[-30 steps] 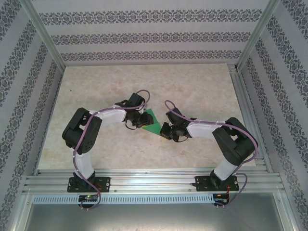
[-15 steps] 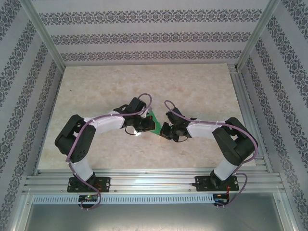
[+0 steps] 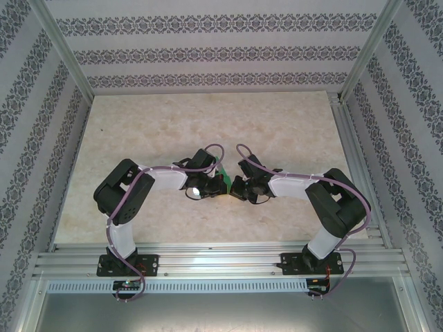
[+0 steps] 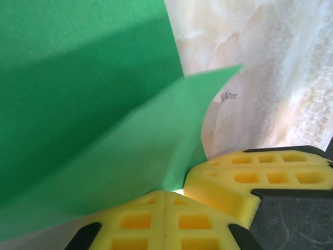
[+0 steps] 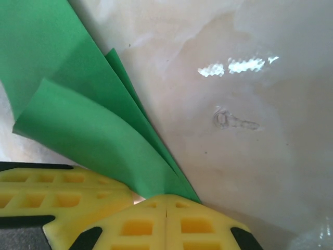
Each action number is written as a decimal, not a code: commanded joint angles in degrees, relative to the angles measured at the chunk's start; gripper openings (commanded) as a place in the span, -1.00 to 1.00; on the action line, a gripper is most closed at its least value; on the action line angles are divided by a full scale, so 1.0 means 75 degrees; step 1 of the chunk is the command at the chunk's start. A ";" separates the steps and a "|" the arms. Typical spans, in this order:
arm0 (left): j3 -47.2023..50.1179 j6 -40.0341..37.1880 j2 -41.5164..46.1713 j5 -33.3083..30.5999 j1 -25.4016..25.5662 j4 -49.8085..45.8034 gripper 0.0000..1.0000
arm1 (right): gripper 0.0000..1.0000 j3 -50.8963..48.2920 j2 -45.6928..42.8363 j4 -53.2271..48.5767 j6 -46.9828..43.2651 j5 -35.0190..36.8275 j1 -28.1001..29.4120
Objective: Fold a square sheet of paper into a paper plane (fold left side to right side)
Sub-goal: Third fold the triangle at the center of the table.
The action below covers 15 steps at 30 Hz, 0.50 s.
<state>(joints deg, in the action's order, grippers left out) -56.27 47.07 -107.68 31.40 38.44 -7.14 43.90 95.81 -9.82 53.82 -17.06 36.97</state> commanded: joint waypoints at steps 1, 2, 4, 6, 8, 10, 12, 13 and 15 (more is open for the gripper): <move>-0.0108 0.0080 -0.0110 -0.0163 0.0090 0.0361 -0.90 | -1.00 -0.0228 0.0457 -0.1017 -0.0212 0.0312 0.0014; -0.0134 0.0055 -0.0138 -0.0195 0.0090 0.0318 -0.90 | -1.00 -0.0228 0.0456 -0.1036 -0.0221 0.0317 0.0007; -0.0186 0.0016 -0.0166 -0.0234 0.0090 0.0244 -0.90 | -1.00 -0.0206 0.0456 -0.1088 -0.0252 0.0337 0.0013; -0.0253 -0.0064 -0.0177 -0.0332 0.0093 0.0066 -0.90 | -1.00 -0.0194 0.0465 -0.1123 -0.0274 0.0353 0.0017; -0.0322 -0.0185 -0.0186 -0.0493 0.0090 -0.0170 -0.89 | -1.00 -0.0173 0.0462 -0.1155 -0.0304 0.0364 0.0026; -0.0414 -0.0311 -0.0186 -0.0702 0.0090 -0.0464 -0.90 | -1.00 -0.0149 0.0467 -0.1206 -0.0318 0.0379 0.0017; -0.0496 -0.0419 -0.0197 -0.0964 0.0090 -0.0767 -0.89 | -1.00 -0.0124 0.0500 -0.1255 -0.0355 0.0388 0.0018; -0.0548 -0.0494 -0.0197 -0.1095 0.0083 -0.0942 -0.89 | -1.00 -0.0123 0.0516 -0.1272 -0.0367 0.0389 0.0022; -0.0600 -0.0573 -0.0220 -0.1297 0.0078 -0.1205 -0.90 | -1.00 -0.0135 0.0525 -0.1300 -0.0385 0.0411 0.0016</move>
<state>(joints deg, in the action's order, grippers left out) -59.22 45.30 -108.27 26.30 38.76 -11.31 44.88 96.20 -11.35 52.31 -17.02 36.97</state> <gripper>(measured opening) 0.056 0.042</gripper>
